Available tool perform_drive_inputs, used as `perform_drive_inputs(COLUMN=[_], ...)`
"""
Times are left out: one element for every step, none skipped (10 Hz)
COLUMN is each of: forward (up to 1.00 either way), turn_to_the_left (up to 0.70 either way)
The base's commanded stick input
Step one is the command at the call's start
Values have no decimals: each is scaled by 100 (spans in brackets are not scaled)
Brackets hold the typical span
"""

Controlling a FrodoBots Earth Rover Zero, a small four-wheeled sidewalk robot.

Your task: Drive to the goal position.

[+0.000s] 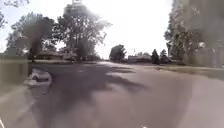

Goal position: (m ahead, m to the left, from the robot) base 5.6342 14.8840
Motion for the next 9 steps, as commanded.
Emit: perform_drive_inputs(forward=[100,100,100,100,100,100,100,100,100], turn_to_the_left=[40,40,40,40,40,40,40,40,40])
